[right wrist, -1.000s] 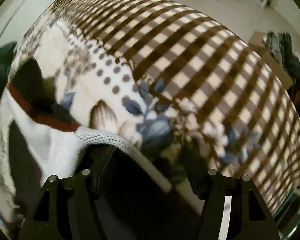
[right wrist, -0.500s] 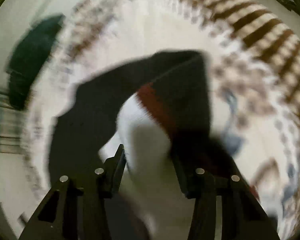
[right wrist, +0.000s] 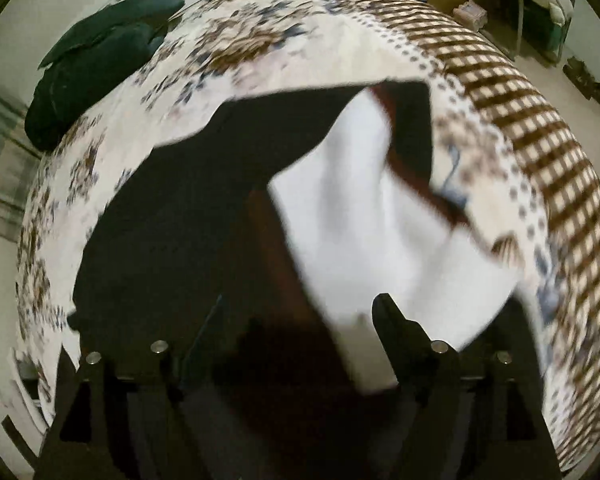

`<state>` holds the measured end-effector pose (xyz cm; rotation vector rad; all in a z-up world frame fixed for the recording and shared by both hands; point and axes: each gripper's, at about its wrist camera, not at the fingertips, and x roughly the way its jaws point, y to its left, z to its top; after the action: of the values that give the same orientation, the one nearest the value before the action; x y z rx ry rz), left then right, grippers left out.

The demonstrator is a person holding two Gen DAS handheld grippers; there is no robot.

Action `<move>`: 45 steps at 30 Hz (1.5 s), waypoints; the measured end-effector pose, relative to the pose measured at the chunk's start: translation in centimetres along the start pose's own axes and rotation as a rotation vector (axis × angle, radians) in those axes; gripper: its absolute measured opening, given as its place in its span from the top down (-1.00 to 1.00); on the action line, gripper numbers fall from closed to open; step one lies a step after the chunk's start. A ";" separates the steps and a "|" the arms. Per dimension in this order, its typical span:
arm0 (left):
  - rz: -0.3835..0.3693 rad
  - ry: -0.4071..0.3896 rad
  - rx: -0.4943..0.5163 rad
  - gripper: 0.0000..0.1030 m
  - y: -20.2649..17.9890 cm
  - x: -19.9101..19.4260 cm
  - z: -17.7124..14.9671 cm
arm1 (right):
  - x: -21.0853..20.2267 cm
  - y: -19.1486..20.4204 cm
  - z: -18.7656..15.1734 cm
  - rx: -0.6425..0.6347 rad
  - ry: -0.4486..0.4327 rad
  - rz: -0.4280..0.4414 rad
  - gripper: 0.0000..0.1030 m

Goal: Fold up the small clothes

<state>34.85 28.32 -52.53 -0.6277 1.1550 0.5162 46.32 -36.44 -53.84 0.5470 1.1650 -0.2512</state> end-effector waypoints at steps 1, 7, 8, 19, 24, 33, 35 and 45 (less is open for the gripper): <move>0.006 0.003 -0.089 -1.00 2.5 0.8 0.5 | 0.4 0.9 -0.8 -0.003 0.005 0.000 -0.51; -0.021 -0.097 -0.490 -1.00 12.6 4.1 5.2 | 4.0 8.8 -5.4 -0.047 0.044 -0.062 -0.51; -0.041 -0.103 -0.534 -0.98 13.5 4.6 6.0 | 4.4 9.2 -5.9 -0.056 0.038 -0.086 -0.51; -0.020 -0.347 -0.289 0.79 8.8 -1.0 11.4 | 5.5 10.8 -6.6 -0.086 0.032 -0.266 -0.51; -0.063 -0.478 0.022 0.79 -0.4 -8.6 11.2 | 3.7 11.5 -5.9 -0.153 -0.010 -0.376 -0.82; -0.253 -0.493 0.464 0.80 -19.2 -15.3 4.7 | 1.4 9.6 -3.6 -0.142 -0.034 -0.323 -0.94; -0.303 -0.472 0.544 0.80 -23.5 -15.8 2.1 | 1.0 8.0 -3.1 -0.095 -0.029 -0.296 -0.94; -0.498 -0.255 0.913 0.80 -43.3 -12.6 -16.9 | -1.9 -7.8 -2.8 0.172 0.006 -0.315 -0.94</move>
<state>48.30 -15.23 -37.11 -0.0289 0.8247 -0.3569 39.72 -41.71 -55.05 0.5123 1.2404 -0.6246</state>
